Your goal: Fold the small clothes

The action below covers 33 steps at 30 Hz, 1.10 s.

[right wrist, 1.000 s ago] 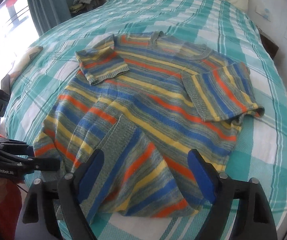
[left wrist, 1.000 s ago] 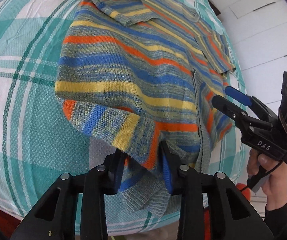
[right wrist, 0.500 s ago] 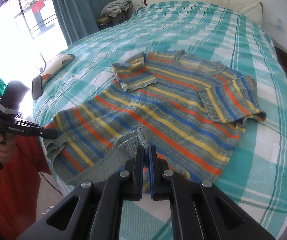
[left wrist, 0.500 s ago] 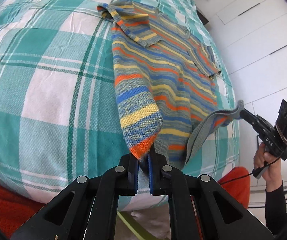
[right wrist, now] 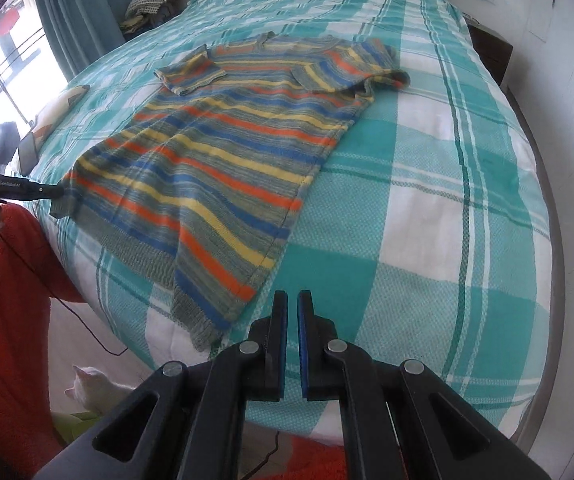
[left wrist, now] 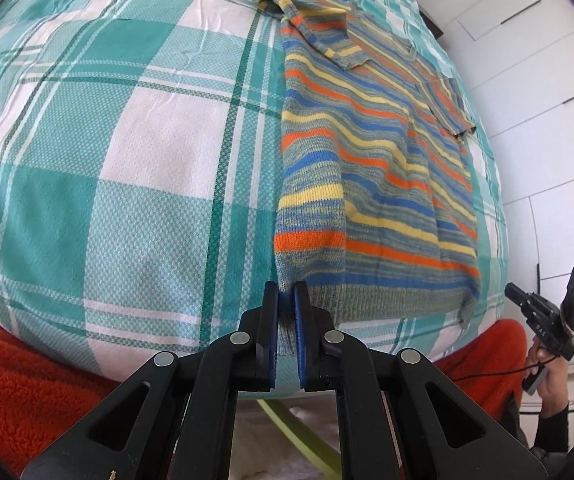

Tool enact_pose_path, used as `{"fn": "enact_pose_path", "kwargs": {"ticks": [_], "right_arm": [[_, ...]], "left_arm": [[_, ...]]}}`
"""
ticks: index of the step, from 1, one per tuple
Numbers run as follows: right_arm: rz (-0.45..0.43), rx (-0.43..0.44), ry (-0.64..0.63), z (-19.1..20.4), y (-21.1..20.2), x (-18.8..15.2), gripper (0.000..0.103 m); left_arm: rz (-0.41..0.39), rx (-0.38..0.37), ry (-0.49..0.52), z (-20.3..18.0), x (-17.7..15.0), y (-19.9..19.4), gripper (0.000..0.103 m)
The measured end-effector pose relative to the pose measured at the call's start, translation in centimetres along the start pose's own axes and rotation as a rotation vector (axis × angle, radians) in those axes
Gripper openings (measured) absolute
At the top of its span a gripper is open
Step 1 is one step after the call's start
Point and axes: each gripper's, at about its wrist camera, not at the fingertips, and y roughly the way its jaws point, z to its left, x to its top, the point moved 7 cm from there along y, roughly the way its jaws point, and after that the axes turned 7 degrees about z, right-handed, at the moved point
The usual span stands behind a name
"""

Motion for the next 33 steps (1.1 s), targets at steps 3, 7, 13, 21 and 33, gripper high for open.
{"fn": "enact_pose_path", "kwargs": {"ticks": [3,7,13,21,33], "right_arm": [[0.030,-0.021,0.064,-1.4,0.2,-1.1,0.013],[0.014,0.008,0.239,-3.8,-1.4,-2.4,0.047],[-0.002,0.337,0.488,-1.4,-0.7,-3.2,0.061],[0.111,0.539,0.506,4.2,7.7,-2.1,0.007],[0.203,0.321,0.447,1.3,4.8,-3.5,0.006]], "left_arm": [[0.005,0.018,-0.023,1.2,-0.7,-0.5,0.007],[-0.011,0.006,-0.066,2.8,-1.8,-1.5,0.010],[-0.052,-0.090,-0.068,1.4,-1.1,-1.2,0.054],[0.035,-0.147,-0.003,-1.9,0.0,2.6,0.006],[0.161,-0.008,0.048,0.2,-1.7,3.6,0.004]]}}
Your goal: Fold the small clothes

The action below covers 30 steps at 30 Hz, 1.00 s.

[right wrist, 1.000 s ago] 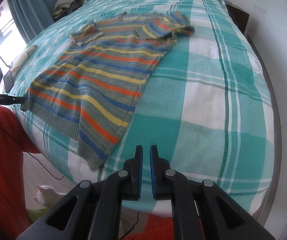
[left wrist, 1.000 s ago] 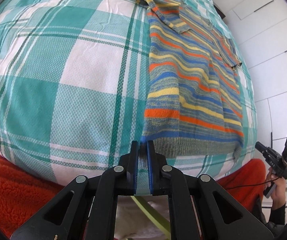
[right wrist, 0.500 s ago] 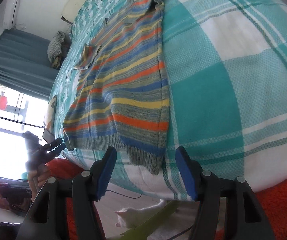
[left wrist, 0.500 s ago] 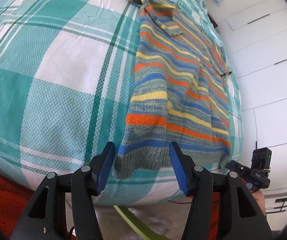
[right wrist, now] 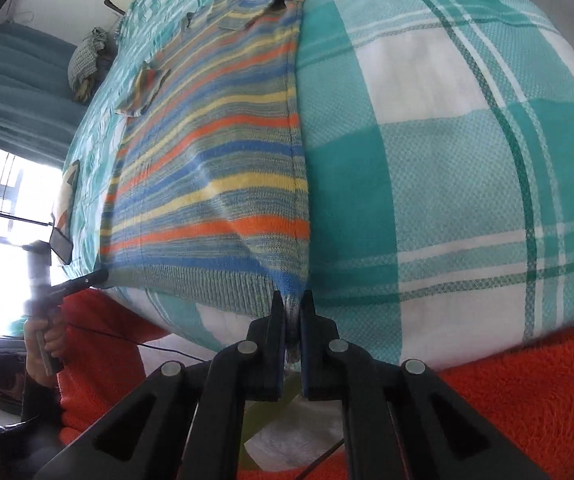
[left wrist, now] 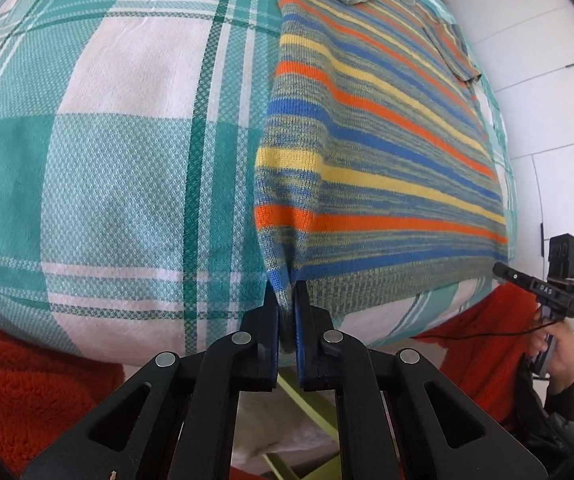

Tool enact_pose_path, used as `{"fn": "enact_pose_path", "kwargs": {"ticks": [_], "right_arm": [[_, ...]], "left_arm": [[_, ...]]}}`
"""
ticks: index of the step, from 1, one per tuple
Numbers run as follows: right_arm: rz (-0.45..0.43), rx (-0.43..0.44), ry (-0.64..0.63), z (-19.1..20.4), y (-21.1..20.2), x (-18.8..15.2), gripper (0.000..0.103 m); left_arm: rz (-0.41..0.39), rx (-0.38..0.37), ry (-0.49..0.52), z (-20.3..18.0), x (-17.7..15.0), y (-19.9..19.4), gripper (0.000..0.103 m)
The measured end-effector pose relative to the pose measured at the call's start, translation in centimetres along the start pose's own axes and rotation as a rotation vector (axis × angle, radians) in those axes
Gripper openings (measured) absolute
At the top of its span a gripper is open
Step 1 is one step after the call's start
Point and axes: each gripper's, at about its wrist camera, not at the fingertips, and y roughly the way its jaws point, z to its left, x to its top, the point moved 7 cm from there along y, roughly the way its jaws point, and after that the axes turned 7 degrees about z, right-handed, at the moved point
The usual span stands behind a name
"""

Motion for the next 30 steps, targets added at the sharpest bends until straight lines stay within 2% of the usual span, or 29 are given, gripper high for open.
{"fn": "enact_pose_path", "kwargs": {"ticks": [3,8,17,21,26,30], "right_arm": [[0.011,-0.041,-0.006,0.0,1.9,0.2,0.006],[-0.004,-0.062,0.013,0.3,0.3,-0.4,0.005],[0.024,-0.091,0.060,-1.7,2.3,0.3,0.005],[0.006,-0.081,0.079,-2.2,2.5,0.3,0.005],[0.004,-0.118,0.049,-1.7,2.4,0.2,0.005],[0.021,-0.146,0.008,-0.9,1.6,-0.3,0.005]], "left_arm": [[-0.043,0.000,-0.037,0.8,-0.6,-1.3,0.003],[-0.082,-0.024,-0.095,1.6,-1.5,-2.4,0.003],[-0.053,0.085,-0.141,1.7,-1.1,0.7,0.003],[-0.078,0.130,-0.121,1.6,-1.4,1.0,0.003],[-0.101,0.157,-0.104,1.0,-1.9,0.2,0.003],[-0.123,0.148,-0.092,0.7,-2.5,-0.7,0.003]]}}
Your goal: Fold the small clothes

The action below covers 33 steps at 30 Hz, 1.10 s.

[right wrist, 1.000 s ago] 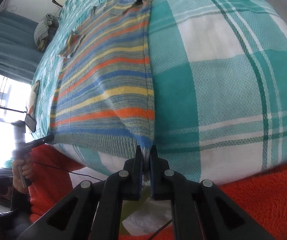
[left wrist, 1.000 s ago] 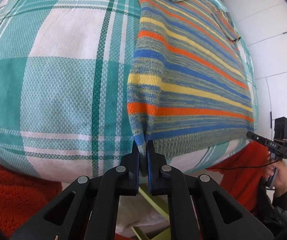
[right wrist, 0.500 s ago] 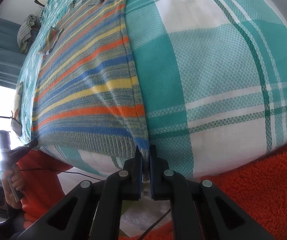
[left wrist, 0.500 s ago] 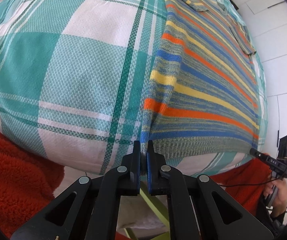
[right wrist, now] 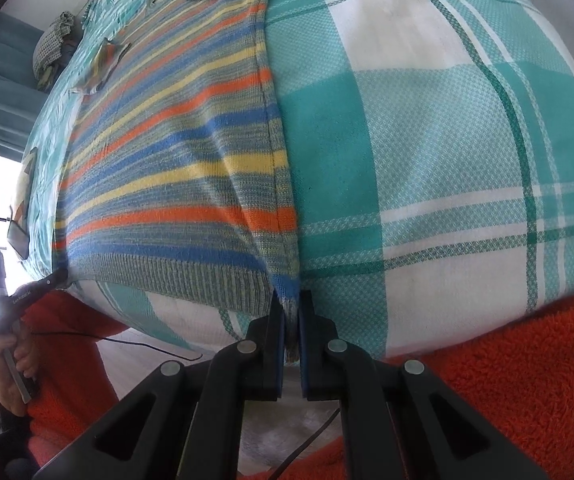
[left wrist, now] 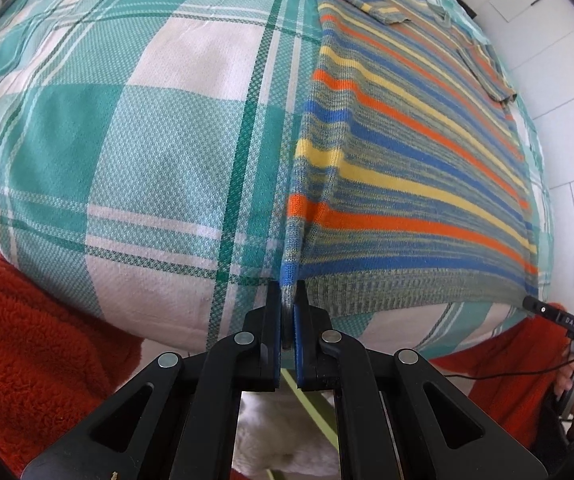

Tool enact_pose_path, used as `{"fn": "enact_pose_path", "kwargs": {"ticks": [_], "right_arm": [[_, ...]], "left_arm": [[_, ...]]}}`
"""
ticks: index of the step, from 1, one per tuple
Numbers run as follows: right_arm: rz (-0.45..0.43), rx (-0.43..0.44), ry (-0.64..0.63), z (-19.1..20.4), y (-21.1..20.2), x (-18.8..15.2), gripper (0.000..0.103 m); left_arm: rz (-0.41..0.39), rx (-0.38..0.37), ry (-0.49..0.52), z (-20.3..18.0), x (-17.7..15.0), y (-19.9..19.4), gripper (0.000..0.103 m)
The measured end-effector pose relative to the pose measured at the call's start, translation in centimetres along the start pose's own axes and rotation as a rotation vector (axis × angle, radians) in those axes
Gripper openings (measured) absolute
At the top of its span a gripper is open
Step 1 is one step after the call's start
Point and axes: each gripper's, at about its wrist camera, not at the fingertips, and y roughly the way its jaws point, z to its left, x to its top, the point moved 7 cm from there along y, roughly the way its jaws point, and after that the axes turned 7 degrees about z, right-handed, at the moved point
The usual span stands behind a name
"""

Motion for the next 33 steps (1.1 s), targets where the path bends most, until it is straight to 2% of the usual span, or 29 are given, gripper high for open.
{"fn": "enact_pose_path", "kwargs": {"ticks": [3,6,9,16,19,21,23,25,26,27,29,31,33], "right_arm": [[0.011,-0.002,-0.006,0.0,-0.3,-0.3,0.005],[0.022,-0.003,-0.015,0.1,-0.4,-0.5,0.005],[0.035,-0.001,0.007,-0.7,0.5,-0.3,0.005],[0.033,-0.002,0.028,-1.2,1.7,0.2,0.005],[0.034,0.011,0.035,-1.3,1.5,0.1,0.006],[0.038,0.013,0.039,-1.3,1.1,-0.2,0.007],[0.057,-0.009,0.031,-1.3,0.9,-0.9,0.017],[0.064,-0.025,0.022,-1.5,0.3,-1.7,0.034],[0.055,-0.027,0.020,-1.6,-0.3,-2.1,0.036],[0.036,-0.036,0.018,-1.7,-1.1,-2.3,0.037],[-0.027,-0.095,0.012,-2.2,-3.3,-2.3,0.037],[-0.129,-0.184,-0.007,-2.4,-6.1,-1.6,0.037],[-0.239,-0.232,-0.055,-1.3,-8.6,-0.2,0.037]], "left_arm": [[0.002,-0.015,-0.001,0.3,-0.5,-0.4,0.003],[0.014,0.017,0.022,0.2,-0.8,0.1,0.003],[0.060,0.048,0.005,0.5,-0.5,1.9,0.002],[0.072,0.047,-0.010,0.2,0.0,2.5,0.003],[0.079,0.080,-0.014,0.1,-0.2,2.3,0.016],[0.083,0.135,-0.014,0.3,-0.9,1.9,0.023],[0.067,0.163,-0.022,0.7,-1.4,0.8,0.024],[0.023,0.189,-0.035,0.9,-1.7,-1.1,0.031],[-0.012,0.209,-0.044,1.1,-1.8,-2.4,0.042],[-0.055,0.227,-0.052,1.2,-1.6,-3.9,0.055],[-0.159,0.242,-0.055,1.2,-1.3,-7.0,0.067],[-0.245,0.227,-0.040,0.4,-0.2,-9.3,0.074],[-0.292,0.194,0.000,-1.2,1.4,-9.9,0.084]]}}
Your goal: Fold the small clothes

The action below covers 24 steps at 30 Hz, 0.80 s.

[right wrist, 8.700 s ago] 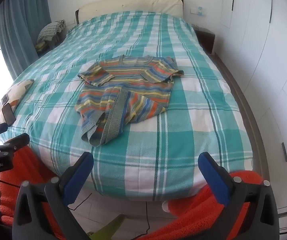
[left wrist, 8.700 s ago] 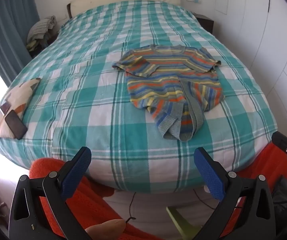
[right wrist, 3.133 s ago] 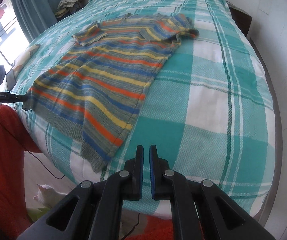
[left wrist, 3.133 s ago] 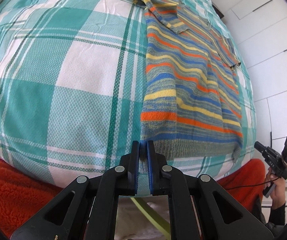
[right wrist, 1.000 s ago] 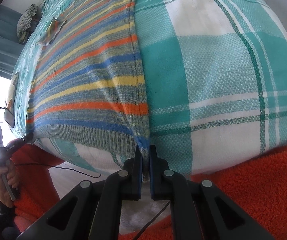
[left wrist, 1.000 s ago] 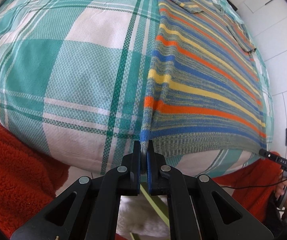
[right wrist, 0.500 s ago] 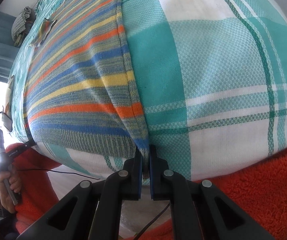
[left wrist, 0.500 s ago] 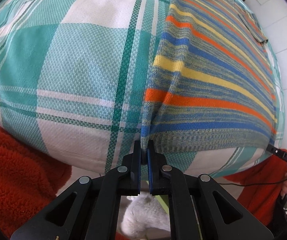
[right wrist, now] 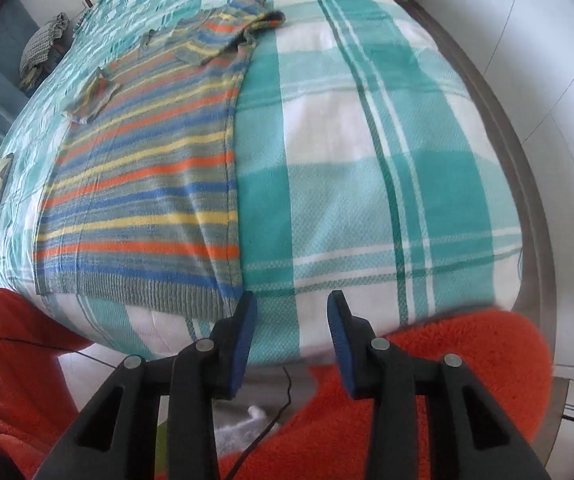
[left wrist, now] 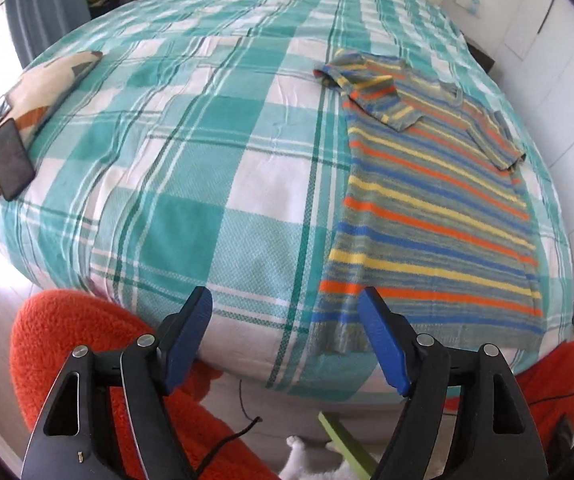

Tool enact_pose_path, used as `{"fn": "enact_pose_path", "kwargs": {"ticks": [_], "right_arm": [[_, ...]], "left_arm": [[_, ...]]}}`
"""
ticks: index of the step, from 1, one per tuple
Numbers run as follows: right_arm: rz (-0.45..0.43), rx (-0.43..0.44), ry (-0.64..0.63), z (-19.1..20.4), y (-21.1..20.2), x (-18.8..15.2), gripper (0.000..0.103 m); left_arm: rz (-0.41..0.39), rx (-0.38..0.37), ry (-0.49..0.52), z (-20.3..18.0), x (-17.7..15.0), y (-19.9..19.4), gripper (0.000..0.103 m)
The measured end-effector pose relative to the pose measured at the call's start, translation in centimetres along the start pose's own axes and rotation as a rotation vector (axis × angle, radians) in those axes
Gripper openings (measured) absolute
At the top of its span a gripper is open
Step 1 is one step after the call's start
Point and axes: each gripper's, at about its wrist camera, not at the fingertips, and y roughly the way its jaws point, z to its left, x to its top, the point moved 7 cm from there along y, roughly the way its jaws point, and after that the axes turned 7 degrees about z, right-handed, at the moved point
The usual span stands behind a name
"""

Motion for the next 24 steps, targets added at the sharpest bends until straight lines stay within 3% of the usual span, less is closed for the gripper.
{"fn": "enact_pose_path", "kwargs": {"ticks": [2,4,7,10,11,12,16,24], "right_arm": [[-0.084,0.021,-0.048,1.7,-1.2,1.9,0.037],[-0.113,0.092,-0.101,4.3,-0.8,3.3,0.039],[-0.065,0.185,-0.159,8.0,3.1,3.9,0.039],[0.084,0.128,-0.183,9.2,8.9,2.1,0.039],[0.080,0.116,-0.191,9.1,9.5,1.5,0.039],[0.044,0.115,-0.192,9.1,9.2,1.3,0.039],[0.037,0.136,-0.130,8.5,9.0,0.6,0.039],[0.027,0.111,-0.143,8.8,9.2,0.5,0.041]], "left_arm": [[-0.017,-0.027,0.050,-2.4,1.9,0.9,0.084],[-0.022,-0.075,0.114,-4.9,2.2,2.2,0.084],[0.059,-0.082,0.190,-7.7,1.3,6.4,0.084],[0.211,0.008,0.205,-6.9,-1.3,10.9,0.081],[0.229,0.019,0.194,-6.3,-2.2,11.4,0.085],[0.216,0.010,0.173,-5.7,-2.6,11.2,0.087],[0.242,-0.014,0.132,-4.7,-3.0,11.1,0.088],[0.227,0.005,0.152,-5.1,-3.0,10.9,0.091]]}}
